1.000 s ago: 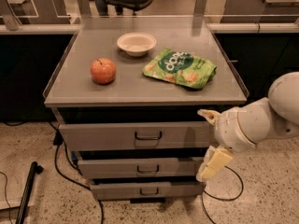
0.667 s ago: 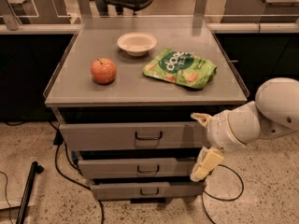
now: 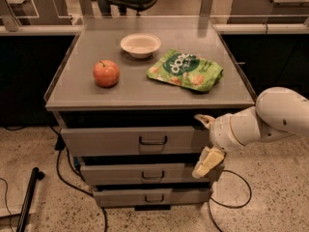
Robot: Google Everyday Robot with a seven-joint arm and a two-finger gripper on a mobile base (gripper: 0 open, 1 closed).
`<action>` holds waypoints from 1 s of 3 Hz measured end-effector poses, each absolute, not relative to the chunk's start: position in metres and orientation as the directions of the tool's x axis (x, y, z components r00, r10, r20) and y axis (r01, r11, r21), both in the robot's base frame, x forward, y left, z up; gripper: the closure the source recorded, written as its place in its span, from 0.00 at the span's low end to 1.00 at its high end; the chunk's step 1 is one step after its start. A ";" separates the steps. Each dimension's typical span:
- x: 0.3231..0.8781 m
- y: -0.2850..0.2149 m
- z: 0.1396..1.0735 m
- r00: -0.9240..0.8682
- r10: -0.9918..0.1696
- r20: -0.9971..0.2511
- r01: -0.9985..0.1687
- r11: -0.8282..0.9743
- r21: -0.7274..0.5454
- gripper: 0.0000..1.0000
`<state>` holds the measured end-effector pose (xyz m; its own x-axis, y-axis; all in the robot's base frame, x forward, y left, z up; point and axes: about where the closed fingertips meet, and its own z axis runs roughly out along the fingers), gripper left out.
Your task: Open top drawer
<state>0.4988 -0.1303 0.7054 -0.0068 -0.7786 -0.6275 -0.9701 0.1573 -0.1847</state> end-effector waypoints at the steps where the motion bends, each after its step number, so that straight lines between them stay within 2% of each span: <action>1: 0.510 -0.133 0.687 -0.017 -0.772 -0.635 -0.970 0.166 -0.176 0.00; 2: 0.513 -0.136 0.667 -0.037 -0.771 -0.636 -0.974 0.169 -0.148 0.00; 3: 0.513 -0.136 0.663 -0.041 -0.770 -0.636 -0.975 0.169 -0.143 0.13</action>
Offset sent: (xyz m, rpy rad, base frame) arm 0.0185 -0.0123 -0.0631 0.0136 0.0683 -0.0201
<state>0.5132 -0.1363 0.6631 -0.0406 -0.7704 -0.6363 -0.9752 0.1693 -0.1426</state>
